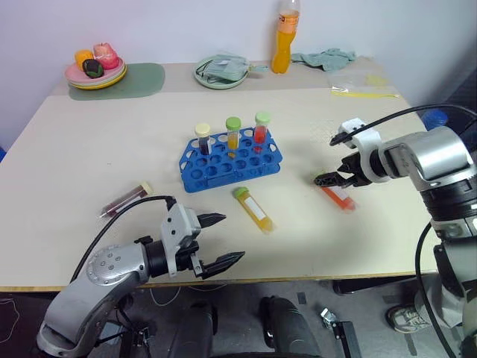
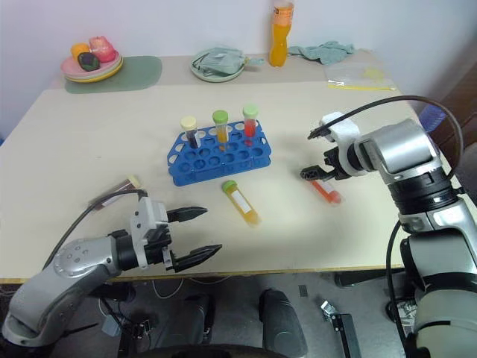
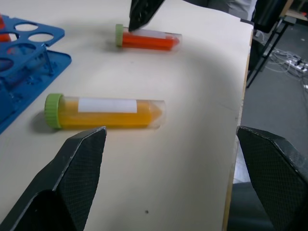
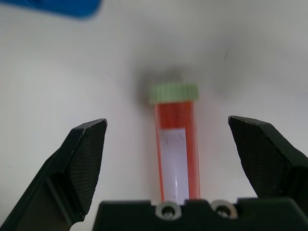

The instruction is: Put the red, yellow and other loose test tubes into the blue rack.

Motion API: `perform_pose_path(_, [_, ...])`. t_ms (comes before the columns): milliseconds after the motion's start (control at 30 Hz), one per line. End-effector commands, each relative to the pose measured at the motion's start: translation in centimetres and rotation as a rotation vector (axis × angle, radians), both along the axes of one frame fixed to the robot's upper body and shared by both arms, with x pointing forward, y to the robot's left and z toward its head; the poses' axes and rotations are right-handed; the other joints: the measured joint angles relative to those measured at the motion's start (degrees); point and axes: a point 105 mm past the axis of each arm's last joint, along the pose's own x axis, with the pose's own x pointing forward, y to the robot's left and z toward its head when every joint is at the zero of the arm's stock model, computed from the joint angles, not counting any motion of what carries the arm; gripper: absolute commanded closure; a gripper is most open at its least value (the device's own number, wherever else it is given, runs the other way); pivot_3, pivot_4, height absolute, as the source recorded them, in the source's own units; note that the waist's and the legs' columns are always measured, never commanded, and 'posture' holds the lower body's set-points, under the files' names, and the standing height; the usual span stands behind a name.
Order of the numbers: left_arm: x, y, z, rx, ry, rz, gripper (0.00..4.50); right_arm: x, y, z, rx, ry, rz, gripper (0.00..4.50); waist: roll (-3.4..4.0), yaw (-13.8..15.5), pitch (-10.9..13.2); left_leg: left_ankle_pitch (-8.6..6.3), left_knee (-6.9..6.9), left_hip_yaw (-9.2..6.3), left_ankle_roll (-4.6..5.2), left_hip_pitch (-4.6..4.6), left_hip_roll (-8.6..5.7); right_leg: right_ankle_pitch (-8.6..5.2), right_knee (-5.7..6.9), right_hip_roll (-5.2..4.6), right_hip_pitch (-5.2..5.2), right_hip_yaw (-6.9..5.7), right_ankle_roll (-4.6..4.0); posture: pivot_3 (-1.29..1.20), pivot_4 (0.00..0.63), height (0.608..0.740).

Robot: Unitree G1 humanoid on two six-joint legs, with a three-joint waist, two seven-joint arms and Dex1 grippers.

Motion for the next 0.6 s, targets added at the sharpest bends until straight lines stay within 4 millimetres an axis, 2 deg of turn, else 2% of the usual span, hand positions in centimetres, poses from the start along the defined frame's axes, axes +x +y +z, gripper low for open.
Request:
perform_pose_path(33, [-0.4,-1.0,0.9,-0.025,-0.054,-0.019,0.04,0.2,-0.5,-0.3,-0.071,0.019,0.022,0.0,0.0,-0.1,0.0,0.0,0.0,0.0,0.0,0.0,0.0,0.0,0.0,0.0,0.0,0.0,0.0,0.0,0.15,0.74])
perform_pose_path(133, [-0.5,-1.3,0.9,-0.032,-0.054,-0.008,0.0,0.2,-0.3,-1.4,-0.091,0.053,0.044,0.89,0.01,-0.1,0.0,0.0,0.01,0.0,0.0,0.0,0.0,0.0,0.01,0.0,0.0,0.0,0.01,0.0,0.15,0.74])
perform_pose_path(267, [-0.5,-1.4,1.0,-0.029,-0.058,0.0,0.0,0.4,-0.1,-1.4,-0.104,0.042,0.055,2.99,0.0,-0.1,0.0,0.0,0.01,-0.01,0.0,0.01,0.01,0.0,0.01,0.02,0.0,0.0,0.01,0.0,0.15,0.74])
perform_pose_path(300, [-0.6,-1.3,1.0,-0.027,-0.058,0.004,0.0,0.4,0.0,-0.9,-0.111,0.024,0.069,3.51,0.01,-0.1,0.0,0.0,0.01,-0.01,0.0,0.01,0.01,0.0,0.01,0.02,0.0,0.0,0.01,0.0,0.15,0.74])
perform_pose_path(333, [-0.5,-1.1,1.0,-0.024,-0.057,0.011,0.0,0.3,0.2,-0.2,-0.109,0.004,0.086,3.74,0.01,-0.1,0.0,0.0,0.01,-0.01,0.0,0.01,0.01,0.0,0.01,0.02,0.0,0.0,0.01,0.0,0.15,0.74])
perform_pose_path(433, [-0.5,-0.5,0.8,-0.014,-0.054,0.032,0.0,-0.4,1.2,1.6,-0.091,-0.076,0.195,3.74,0.07,-0.1,0.0,0.0,0.01,-0.01,0.0,0.0,0.01,0.0,0.03,0.02,-0.03,0.0,0.01,0.0,0.15,0.74])
perform_pose_path(467, [-0.4,-0.3,0.7,-0.014,-0.053,0.047,0.0,-0.8,2.1,2.3,-0.081,-0.149,0.291,3.74,0.07,-0.1,0.0,0.0,0.0,-0.01,0.0,-0.02,0.01,0.0,0.02,0.02,-0.04,0.0,0.01,0.0,0.15,0.74])
perform_pose_path(533, [0.0,0.3,0.5,-0.017,-0.051,0.086,0.0,-2.0,4.4,3.9,-0.025,-0.332,0.494,3.74,0.02,0.3,0.0,-0.01,-0.01,-0.04,0.01,-0.04,0.01,-0.01,0.0,0.02,-0.04,-0.03,0.02,0.0,0.15,0.74])
perform_pose_path(600, [0.5,1.1,0.1,-0.017,-0.05,0.133,0.0,-3.7,6.9,6.0,0.152,-0.517,0.638,3.74,-0.02,0.2,0.0,-0.03,0.03,-0.06,0.05,-0.04,0.01,-0.02,-0.03,0.02,0.01,-0.06,0.04,0.0,0.15,0.74])
